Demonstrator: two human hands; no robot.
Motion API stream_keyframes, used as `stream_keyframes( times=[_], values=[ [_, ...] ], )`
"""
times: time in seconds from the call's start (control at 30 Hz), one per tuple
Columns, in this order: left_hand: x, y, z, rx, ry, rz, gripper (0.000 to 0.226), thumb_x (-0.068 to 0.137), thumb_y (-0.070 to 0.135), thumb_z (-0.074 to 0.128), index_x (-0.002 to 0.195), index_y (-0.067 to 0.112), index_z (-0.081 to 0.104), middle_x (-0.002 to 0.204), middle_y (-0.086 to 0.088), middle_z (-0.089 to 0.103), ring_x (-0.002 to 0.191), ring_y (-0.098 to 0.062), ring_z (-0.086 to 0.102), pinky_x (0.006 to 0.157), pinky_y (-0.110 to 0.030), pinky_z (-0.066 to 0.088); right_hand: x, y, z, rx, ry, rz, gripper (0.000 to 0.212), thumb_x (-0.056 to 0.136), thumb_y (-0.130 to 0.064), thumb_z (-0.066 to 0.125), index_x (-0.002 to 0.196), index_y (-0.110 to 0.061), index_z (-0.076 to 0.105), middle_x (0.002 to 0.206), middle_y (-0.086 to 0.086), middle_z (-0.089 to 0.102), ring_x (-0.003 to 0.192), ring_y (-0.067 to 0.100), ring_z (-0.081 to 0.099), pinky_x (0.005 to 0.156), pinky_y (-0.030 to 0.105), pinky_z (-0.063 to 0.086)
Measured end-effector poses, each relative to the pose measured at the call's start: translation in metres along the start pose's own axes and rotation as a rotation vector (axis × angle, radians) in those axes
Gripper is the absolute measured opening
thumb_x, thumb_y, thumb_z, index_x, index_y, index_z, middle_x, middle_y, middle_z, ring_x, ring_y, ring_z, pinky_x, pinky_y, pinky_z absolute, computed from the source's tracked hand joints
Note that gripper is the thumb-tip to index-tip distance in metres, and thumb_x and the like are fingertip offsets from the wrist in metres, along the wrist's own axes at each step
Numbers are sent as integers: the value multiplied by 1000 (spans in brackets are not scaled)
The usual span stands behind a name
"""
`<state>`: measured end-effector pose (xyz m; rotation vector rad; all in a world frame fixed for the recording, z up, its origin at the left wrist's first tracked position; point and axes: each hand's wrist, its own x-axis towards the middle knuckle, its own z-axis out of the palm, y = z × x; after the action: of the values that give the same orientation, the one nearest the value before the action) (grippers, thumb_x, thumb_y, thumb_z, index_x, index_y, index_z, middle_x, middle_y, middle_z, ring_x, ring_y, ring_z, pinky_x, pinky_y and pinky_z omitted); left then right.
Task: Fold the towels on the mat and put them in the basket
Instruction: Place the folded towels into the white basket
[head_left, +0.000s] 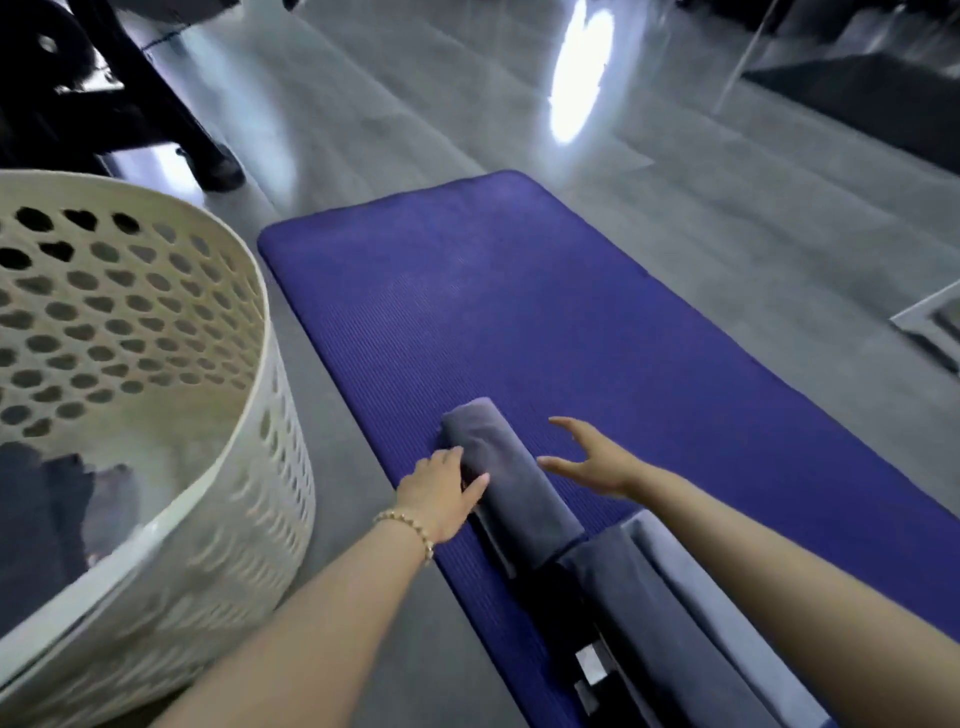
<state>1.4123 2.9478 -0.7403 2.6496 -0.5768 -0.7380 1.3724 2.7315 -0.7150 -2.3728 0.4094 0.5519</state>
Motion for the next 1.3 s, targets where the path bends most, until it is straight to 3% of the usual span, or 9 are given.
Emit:
stream_keyframes(
  times=[0.17, 0.37, 0.47, 0.53, 0.67, 0.83, 0.97, 1.03, 1.3],
  values=[
    [10, -24, 55, -479, -142, -229, 77, 96, 54, 37, 152, 8, 11, 159, -10, 17, 145, -24, 20, 118, -37, 20, 29, 35, 44, 225, -99, 120, 81, 87, -48, 62, 150, -17, 22, 156, 6, 24, 141, 24, 30, 112, 36, 30],
    [37, -9, 88, -804, -177, -424, 69, 97, 55, 32, 146, 7, 28, 143, -15, 44, 131, -29, 43, 109, -34, 32, 61, 50, 70, 406, -114, 237, 80, 84, -53, 63, 144, -10, 33, 143, 6, 44, 127, 23, 47, 99, 33, 43],
    [42, -3, 94, -867, -130, -408, 69, 93, 58, 35, 143, 9, 35, 138, -7, 44, 127, -24, 43, 107, -30, 32, 70, 49, 70, 452, -118, 262, 56, 81, -53, 68, 115, -11, 57, 117, 4, 61, 98, 16, 60, 80, 28, 50],
    [42, 2, 93, -1006, -109, -395, 59, 94, 52, 41, 138, 12, 38, 129, -1, 52, 114, -16, 52, 95, -24, 41, 71, 42, 66, 514, -222, 259, 47, 77, -51, 73, 103, -12, 65, 107, 3, 68, 93, 14, 66, 82, 29, 55],
    [37, 7, 77, -1127, -48, -348, 36, 97, 38, 48, 128, 21, 41, 112, 8, 58, 90, 0, 57, 65, -7, 46, 64, 18, 59, 700, -345, 209, 51, 80, -44, 72, 119, -12, 63, 107, 4, 72, 97, 18, 70, 81, 30, 57],
    [37, 15, 6, -1014, 114, -151, 29, 93, 37, 57, 116, 25, 44, 104, 12, 58, 91, 4, 56, 65, -5, 47, 44, -25, 9, 845, -179, 38, 49, 80, -36, 72, 121, -13, 59, 108, 5, 73, 98, 21, 70, 85, 37, 56],
    [34, 37, -97, -634, 205, 57, 48, 93, 53, 45, 122, 16, 50, 116, 1, 62, 108, -19, 60, 92, -35, 49, 21, -81, -61, 841, 49, -97, 43, 82, -29, 71, 120, -10, 59, 104, 5, 74, 94, 20, 71, 77, 31, 58],
    [24, 40, -157, -360, 293, 109, 57, 94, 59, 35, 125, 14, 52, 119, -3, 61, 110, -22, 57, 94, -37, 46, 9, -115, -94, 821, 102, -163, 41, 83, -28, 70, 118, -11, 60, 103, 5, 74, 92, 20, 71, 72, 29, 58],
    [-64, -40, -307, -16, 582, 132, 58, 96, 55, 33, 137, 16, 45, 137, -4, 52, 122, -24, 50, 103, -37, 38, -25, -275, -132, 815, 45, -360, 33, 83, -33, 68, 109, -13, 65, 99, 4, 75, 86, 18, 72, 70, 29, 57]
  ],
)
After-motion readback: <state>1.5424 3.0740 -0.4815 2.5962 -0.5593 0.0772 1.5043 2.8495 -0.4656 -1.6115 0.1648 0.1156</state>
